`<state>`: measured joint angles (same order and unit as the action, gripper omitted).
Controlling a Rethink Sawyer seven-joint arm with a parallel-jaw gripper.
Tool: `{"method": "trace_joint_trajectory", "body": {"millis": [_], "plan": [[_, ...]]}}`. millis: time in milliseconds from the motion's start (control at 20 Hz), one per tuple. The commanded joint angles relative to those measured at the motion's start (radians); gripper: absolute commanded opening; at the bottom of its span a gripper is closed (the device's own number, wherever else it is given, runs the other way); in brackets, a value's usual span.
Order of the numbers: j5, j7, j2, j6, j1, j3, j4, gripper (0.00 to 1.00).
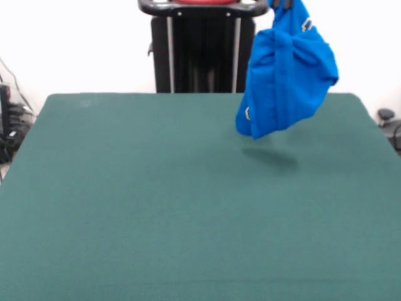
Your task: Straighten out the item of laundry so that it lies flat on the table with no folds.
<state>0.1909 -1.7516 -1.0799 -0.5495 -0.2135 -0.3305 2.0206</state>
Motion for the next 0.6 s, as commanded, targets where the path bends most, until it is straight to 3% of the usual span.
{"method": "trace_joint_trajectory", "body": {"millis": [50, 600], "plan": [[-0.003, -0.324, 0.025, -0.125, -0.063, -0.050, -0.063, 0.00], [-0.037, -0.147, 0.077, 0.037, 0.107, 0.033, -0.060, 0.00]]}}
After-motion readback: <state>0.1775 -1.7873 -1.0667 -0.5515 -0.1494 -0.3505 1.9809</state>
